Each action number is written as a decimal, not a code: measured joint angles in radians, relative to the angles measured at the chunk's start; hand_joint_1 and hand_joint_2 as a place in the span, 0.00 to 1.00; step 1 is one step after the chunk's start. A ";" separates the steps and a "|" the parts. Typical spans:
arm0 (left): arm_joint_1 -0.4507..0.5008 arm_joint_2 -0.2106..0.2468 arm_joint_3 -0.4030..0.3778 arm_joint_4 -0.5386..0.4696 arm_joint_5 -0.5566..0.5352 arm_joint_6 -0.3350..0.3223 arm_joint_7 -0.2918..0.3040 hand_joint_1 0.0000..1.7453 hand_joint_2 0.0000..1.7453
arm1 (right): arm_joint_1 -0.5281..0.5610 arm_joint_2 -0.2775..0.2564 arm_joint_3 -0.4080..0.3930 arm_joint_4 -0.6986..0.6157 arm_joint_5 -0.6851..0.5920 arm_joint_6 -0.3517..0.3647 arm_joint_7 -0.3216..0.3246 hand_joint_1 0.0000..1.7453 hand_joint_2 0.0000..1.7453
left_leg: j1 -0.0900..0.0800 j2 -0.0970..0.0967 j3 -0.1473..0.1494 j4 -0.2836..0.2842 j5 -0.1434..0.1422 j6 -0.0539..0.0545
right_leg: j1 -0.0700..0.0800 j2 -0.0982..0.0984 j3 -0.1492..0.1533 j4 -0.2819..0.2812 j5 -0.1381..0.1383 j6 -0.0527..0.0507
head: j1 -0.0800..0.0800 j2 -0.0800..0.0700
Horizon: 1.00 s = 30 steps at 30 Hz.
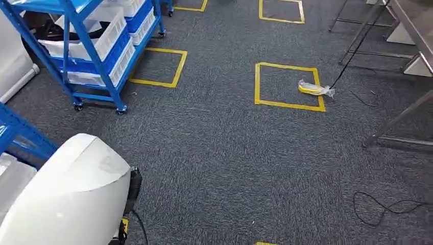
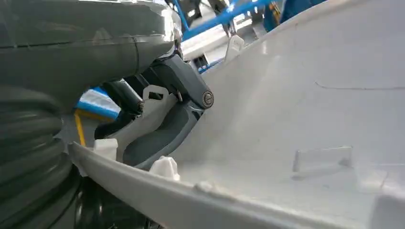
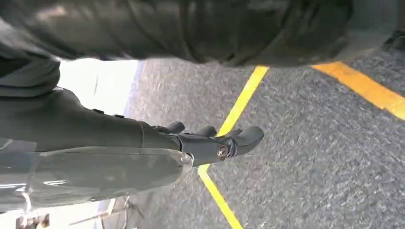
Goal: Take the parts from the cabinet and place them on the table.
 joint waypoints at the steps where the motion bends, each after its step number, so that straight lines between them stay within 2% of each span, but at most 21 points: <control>1: 0.001 0.000 -0.005 0.000 -0.001 0.001 0.000 1.00 1.00 | 0.001 0.000 -0.001 0.000 0.000 0.000 0.000 0.00 0.00 | 0.000 0.012 0.003 -0.003 -0.001 -0.003 | 0.001 0.009 -0.002 0.000 0.000 0.000 | 0.001 0.000; 2: 0.001 0.000 -0.007 0.000 -0.001 0.002 0.000 1.00 1.00 | 0.002 0.000 -0.002 0.000 0.000 -0.002 0.000 0.00 0.00 | -0.002 0.022 0.010 -0.008 -0.001 -0.006 | -0.001 0.022 0.000 -0.008 0.003 -0.003 | 0.000 0.000; 3: 0.000 0.000 -0.006 -0.001 -0.001 0.002 0.001 1.00 1.00 | 0.002 0.001 -0.002 0.000 0.000 -0.003 0.000 0.00 0.00 | -0.002 0.014 0.012 -0.004 -0.011 -0.013 | -0.023 0.034 0.016 -0.028 0.016 -0.004 | 0.001 0.000; 4: -0.001 0.000 -0.006 -0.001 0.000 0.002 0.003 1.00 1.00 | 0.001 0.003 -0.003 0.000 0.000 -0.002 0.001 0.00 0.00 | 0.000 -0.036 0.006 0.021 -0.027 -0.018 | -0.021 0.044 0.020 -0.035 0.019 -0.006 | 0.000 0.000; 6: 0.003 0.000 -0.007 -0.002 -0.002 0.005 0.000 1.00 1.00 | -0.001 0.003 -0.005 0.000 0.000 0.000 0.002 0.00 0.00 | 0.005 -0.090 -0.057 0.155 -0.101 -0.024 | -0.025 0.064 0.017 -0.034 0.020 -0.009 | -0.001 0.000; 7: 0.010 0.002 -0.006 -0.002 -0.002 0.005 0.000 1.00 1.00 | -0.001 0.003 -0.006 0.000 0.000 0.001 0.002 0.00 0.00 | 0.007 -0.098 -0.096 0.233 -0.134 -0.029 | -0.025 0.077 0.016 -0.034 0.019 -0.010 | -0.002 0.000; 8: 0.012 0.003 -0.006 -0.002 -0.003 0.005 0.000 1.00 1.00 | 0.000 0.004 -0.007 0.000 0.000 0.002 0.002 0.00 0.00 | 0.009 -0.101 -0.123 0.283 -0.147 -0.033 | -0.025 0.090 0.015 -0.032 0.019 -0.010 | -0.002 0.000; 10: 0.011 0.003 -0.006 -0.002 -0.003 0.005 0.002 1.00 1.00 | 0.001 0.005 -0.010 0.000 0.000 -0.001 0.002 0.00 0.00 | 0.014 -0.101 -0.113 0.248 -0.094 -0.039 | -0.029 0.118 0.016 -0.027 0.017 -0.008 | -0.002 0.000; 12: 0.011 0.003 -0.007 -0.002 -0.005 0.005 0.002 1.00 1.00 | 0.001 0.008 -0.013 0.000 0.000 0.000 0.000 0.00 0.00 | 0.021 -0.120 -0.038 0.082 0.004 -0.044 | -0.035 0.148 0.015 -0.011 0.009 0.003 | -0.002 0.000; 13: 0.010 0.003 -0.007 -0.002 -0.008 0.005 0.002 1.00 1.00 | 0.002 0.008 -0.014 0.000 0.000 0.000 -0.002 0.00 0.00 | 0.028 -0.168 -0.015 0.027 0.009 -0.045 | -0.037 0.157 0.009 -0.002 0.004 0.010 | -0.001 0.000; 14: 0.012 0.003 -0.007 -0.003 -0.008 0.005 0.002 1.00 1.00 | -0.003 0.008 -0.015 0.000 0.002 0.000 -0.002 0.00 0.00 | 0.025 -0.181 -0.012 0.010 -0.003 -0.039 | -0.031 0.169 -0.003 0.014 0.000 0.017 | -0.001 0.000; 17: 0.010 0.004 -0.006 -0.005 -0.007 0.005 0.003 1.00 1.00 | 0.004 0.008 -0.016 0.000 0.003 -0.002 -0.002 0.00 0.00 | 0.017 -0.156 -0.015 0.017 0.001 -0.015 | -0.038 0.192 -0.014 0.003 0.010 0.035 | -0.001 0.000; 18: 0.008 0.004 -0.006 -0.005 -0.007 0.005 0.003 1.00 1.00 | 0.005 0.007 -0.016 0.000 0.004 0.000 -0.002 0.00 0.00 | 0.025 -0.146 -0.012 0.007 0.006 -0.007 | -0.037 0.197 -0.015 0.005 0.010 0.038 | -0.001 0.000; 20: 0.006 0.004 -0.006 -0.005 -0.006 0.005 0.002 1.00 1.00 | 0.004 0.006 -0.017 0.000 0.006 0.003 -0.002 0.00 0.00 | 0.027 -0.122 -0.007 0.000 0.009 0.004 | -0.032 0.112 -0.039 0.060 -0.028 0.046 | 0.005 0.000; 21: 0.006 0.004 -0.006 -0.005 -0.006 0.005 0.002 1.00 1.00 | 0.002 0.006 -0.017 0.000 0.008 0.002 -0.002 0.00 0.00 | 0.024 -0.109 -0.008 0.000 0.009 0.006 | -0.034 0.091 -0.073 0.128 -0.065 0.051 | 0.004 0.000; 23: 0.007 0.005 -0.005 -0.005 -0.003 0.005 0.003 1.00 1.00 | 0.001 0.006 -0.017 0.000 0.005 -0.001 0.000 0.00 0.00 | 0.020 -0.082 -0.008 0.000 0.005 0.008 | -0.039 0.076 -0.150 0.278 -0.122 0.057 | 0.004 0.000; 24: 0.007 0.005 -0.005 -0.005 -0.001 0.005 0.002 1.00 1.00 | 0.002 0.006 -0.019 0.000 -0.009 0.000 0.002 0.00 0.00 | 0.019 -0.070 -0.007 0.000 0.004 0.009 | -0.039 0.075 -0.168 0.307 -0.122 0.058 | 0.004 0.000; 26: 0.007 0.005 -0.005 -0.005 0.000 0.005 0.002 1.00 1.00 | 0.003 0.006 -0.035 0.000 -0.030 0.000 0.003 0.00 0.00 | 0.019 -0.049 0.001 0.000 -0.002 0.008 | -0.038 0.072 -0.131 0.230 -0.056 0.053 | 0.004 0.000; 27: 0.007 0.005 -0.005 -0.005 0.000 0.005 0.000 1.00 1.00 | 0.004 0.006 -0.043 0.000 -0.034 0.000 0.003 0.00 0.00 | 0.018 -0.040 0.007 0.000 -0.006 0.006 | -0.036 0.062 -0.082 0.136 -0.007 0.046 | 0.005 0.000; 28: 0.007 0.005 -0.005 -0.005 -0.001 0.005 0.000 1.00 1.00 | 0.006 0.006 -0.045 0.000 -0.034 -0.001 0.003 0.00 0.00 | 0.018 -0.031 0.015 -0.001 -0.011 0.004 | -0.029 0.021 -0.029 0.038 0.034 0.033 | 0.004 0.000; 30: 0.009 0.005 -0.005 -0.005 -0.001 0.006 0.000 1.00 1.00 | 0.004 0.005 -0.048 0.000 -0.035 -0.002 0.008 0.00 0.00 | 0.008 -0.015 0.017 0.001 -0.017 -0.005 | -0.008 -0.029 -0.017 0.002 0.017 0.021 | 0.004 0.000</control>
